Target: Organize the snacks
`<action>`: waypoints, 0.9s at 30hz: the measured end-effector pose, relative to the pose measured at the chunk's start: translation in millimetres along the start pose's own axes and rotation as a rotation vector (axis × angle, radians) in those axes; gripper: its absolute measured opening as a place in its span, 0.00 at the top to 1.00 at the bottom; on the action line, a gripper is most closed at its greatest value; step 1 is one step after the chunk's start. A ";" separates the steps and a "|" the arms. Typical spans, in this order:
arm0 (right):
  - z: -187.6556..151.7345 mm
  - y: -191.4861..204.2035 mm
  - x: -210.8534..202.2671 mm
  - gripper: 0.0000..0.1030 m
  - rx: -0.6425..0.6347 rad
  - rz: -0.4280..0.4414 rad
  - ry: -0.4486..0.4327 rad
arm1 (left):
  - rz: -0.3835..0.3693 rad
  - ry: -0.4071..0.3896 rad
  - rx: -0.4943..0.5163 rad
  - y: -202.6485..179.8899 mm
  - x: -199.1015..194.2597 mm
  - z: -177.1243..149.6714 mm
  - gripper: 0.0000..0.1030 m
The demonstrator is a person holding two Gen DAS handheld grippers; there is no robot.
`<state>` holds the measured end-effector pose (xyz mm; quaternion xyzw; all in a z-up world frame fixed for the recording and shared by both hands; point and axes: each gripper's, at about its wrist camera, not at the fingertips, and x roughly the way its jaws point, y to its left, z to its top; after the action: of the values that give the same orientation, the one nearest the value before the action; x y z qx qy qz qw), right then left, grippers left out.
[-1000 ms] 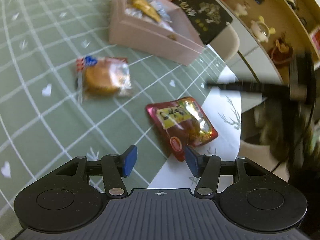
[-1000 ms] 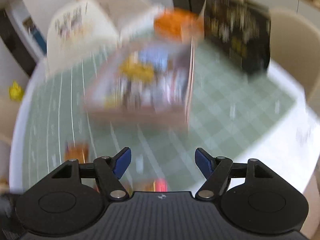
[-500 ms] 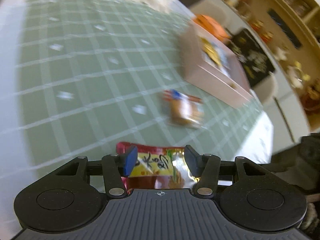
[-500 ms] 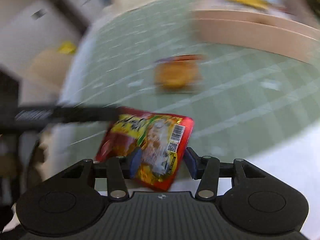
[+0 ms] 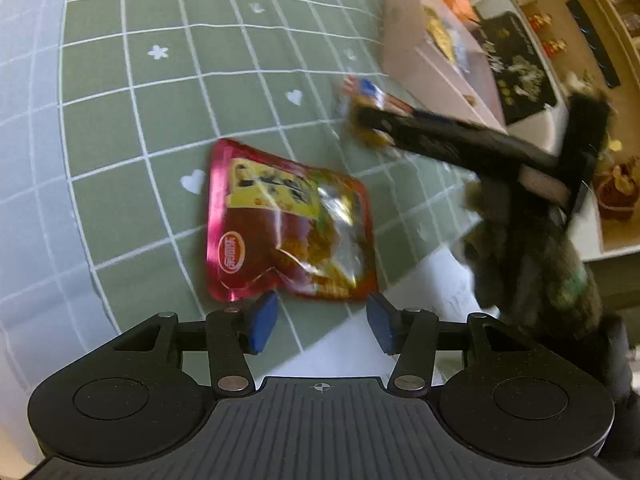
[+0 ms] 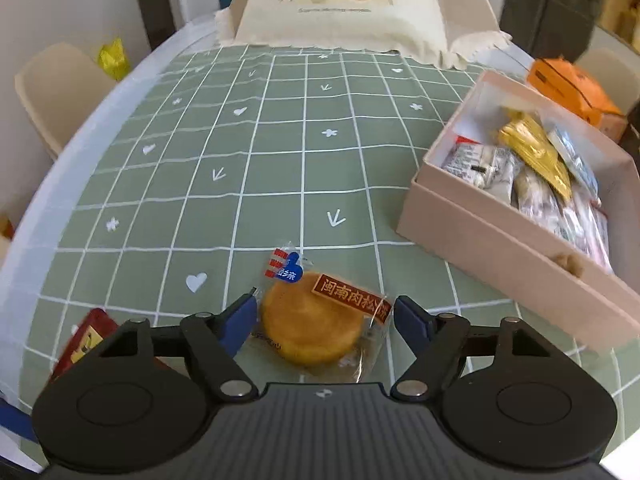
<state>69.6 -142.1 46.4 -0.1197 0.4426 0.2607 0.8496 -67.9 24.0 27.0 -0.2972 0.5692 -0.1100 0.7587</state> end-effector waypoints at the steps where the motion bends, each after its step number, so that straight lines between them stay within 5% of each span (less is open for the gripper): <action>1: -3.8 1.1 -3.7 0.31 0.001 0.004 -0.001 | 0.015 -0.021 -0.008 0.5 0.8 3.0 0.47; 7: -40.3 11.4 -26.0 0.34 -0.021 0.060 0.018 | 0.116 -0.179 0.033 -3.9 4.2 38.5 0.47; 14: -66.3 12.2 -44.9 0.34 0.003 0.015 0.003 | 0.295 -0.162 0.352 -47.8 32.9 43.9 0.42; 18: -71.1 -5.6 -49.3 0.33 0.053 -0.075 -0.002 | 0.295 -0.137 0.398 -58.4 39.4 37.7 0.40; 27: -84.8 -3.3 -44.5 0.20 0.082 -0.070 0.019 | 0.283 -0.147 0.400 -56.8 39.8 33.0 0.39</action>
<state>-8.0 -196.6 33.5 -0.1025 0.4565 0.2112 0.8582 -14.5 -30.8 33.8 -0.0655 0.5154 -0.0911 0.8495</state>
